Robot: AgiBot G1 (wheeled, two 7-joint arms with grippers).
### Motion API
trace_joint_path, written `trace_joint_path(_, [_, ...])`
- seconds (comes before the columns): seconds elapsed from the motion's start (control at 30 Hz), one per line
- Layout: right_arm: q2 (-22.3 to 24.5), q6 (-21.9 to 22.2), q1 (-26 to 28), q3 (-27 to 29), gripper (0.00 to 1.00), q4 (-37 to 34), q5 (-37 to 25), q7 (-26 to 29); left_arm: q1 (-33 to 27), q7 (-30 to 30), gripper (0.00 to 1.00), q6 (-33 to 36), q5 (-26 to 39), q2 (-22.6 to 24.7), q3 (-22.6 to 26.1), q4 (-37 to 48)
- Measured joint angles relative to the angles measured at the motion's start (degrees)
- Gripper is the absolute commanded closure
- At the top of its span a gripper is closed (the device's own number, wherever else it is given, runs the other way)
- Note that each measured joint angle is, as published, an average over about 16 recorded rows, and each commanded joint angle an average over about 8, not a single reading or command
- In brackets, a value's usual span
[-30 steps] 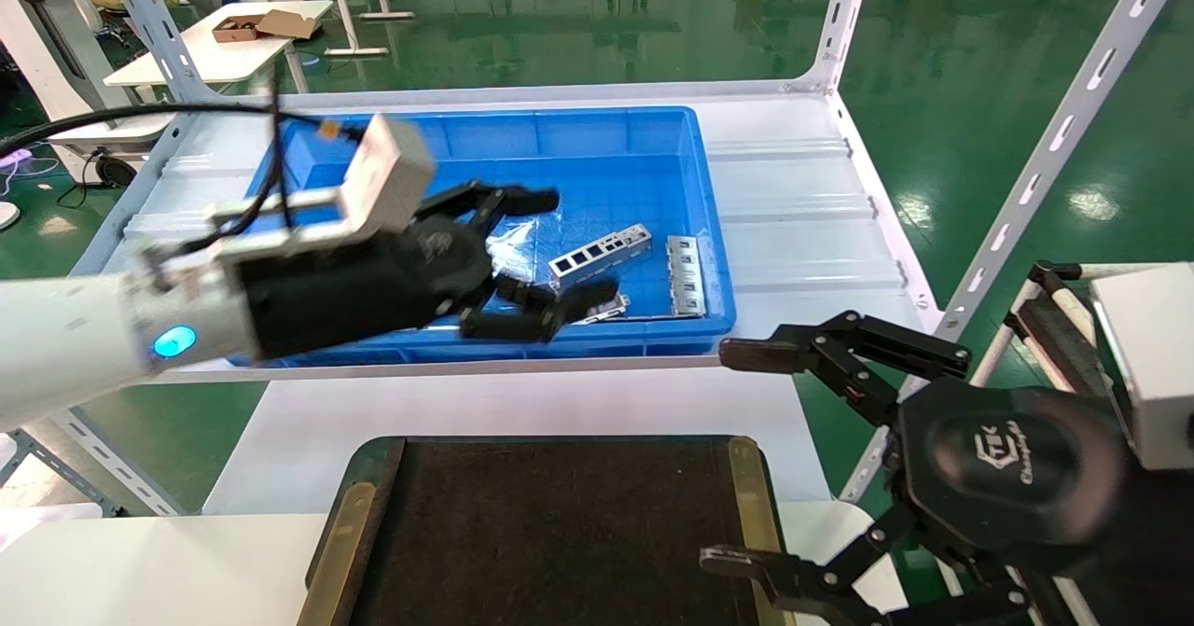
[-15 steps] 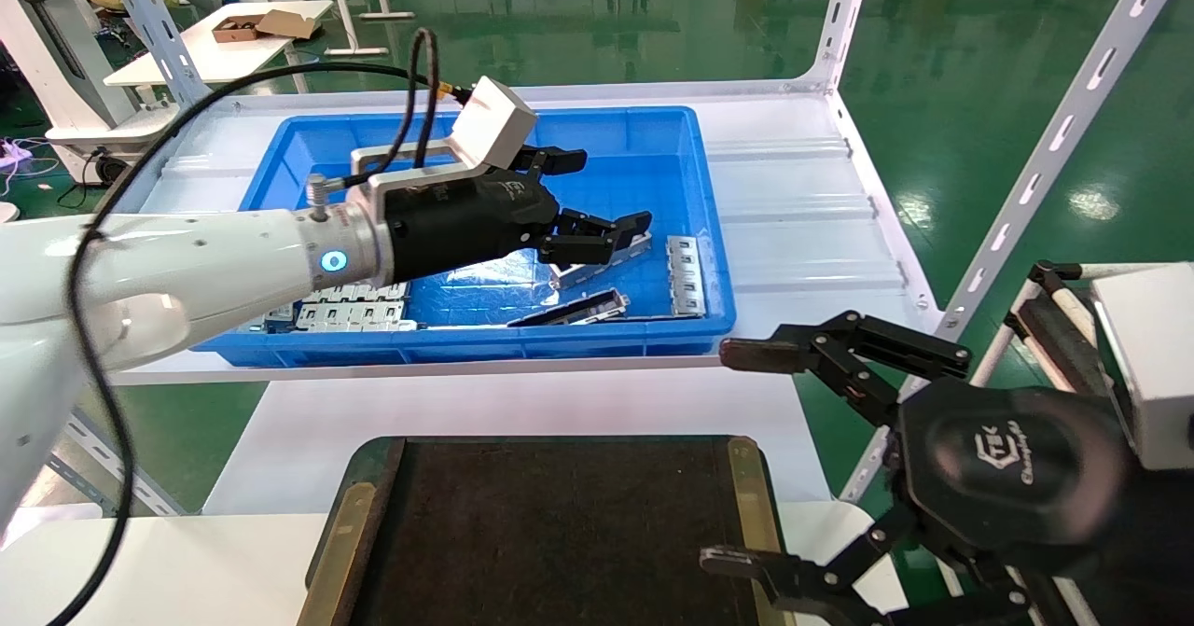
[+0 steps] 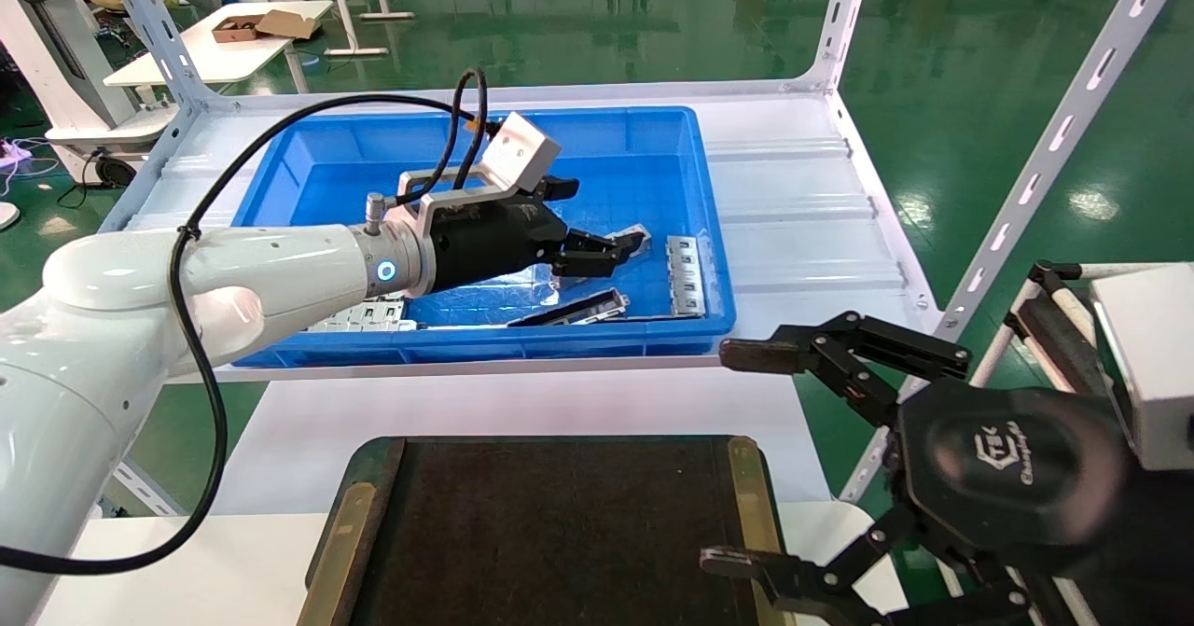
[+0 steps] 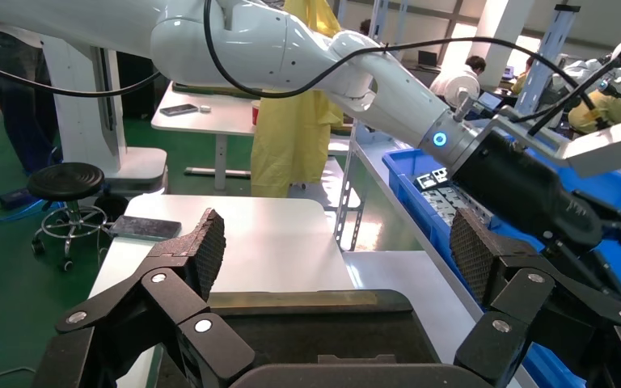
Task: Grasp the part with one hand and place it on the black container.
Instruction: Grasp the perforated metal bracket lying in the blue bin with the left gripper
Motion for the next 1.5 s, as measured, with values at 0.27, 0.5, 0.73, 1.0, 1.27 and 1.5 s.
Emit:
trace_joint_path(0.27, [0.0,0.0,0.0,0.0,1.0,0.0,0.0,0.0,0.3,0.3,1.0,-1.5,-1.0,0.6,1.6,2.0])
trace_joint_path(0.5, [0.0,0.0,0.0,0.0,1.0,0.0,0.0,0.0,1.1,-0.2,1.0,-2.9,-2.0,0.6,3.3,2.2])
trace_joint_path(0.73, [0.0,0.0,0.0,0.0,1.0,0.0,0.0,0.0,1.8,-0.7,1.0,-4.2,-3.0,0.6,5.0,2.1])
trace_joint_path(1.0, [0.0,0.0,0.0,0.0,1.0,0.0,0.0,0.0,2.6,-1.0,1.0,-5.1,-4.3,0.6,6.6,1.9])
trace_joint_path(1.27, [0.0,0.0,0.0,0.0,1.0,0.0,0.0,0.0,3.1,-1.3,1.0,-5.8,-5.7,0.6,8.2,1.7])
trace_joint_path(1.5, [0.0,0.0,0.0,0.0,1.0,0.0,0.0,0.0,3.0,-1.4,1.0,-6.1,-7.2,0.5,9.3,1.3])
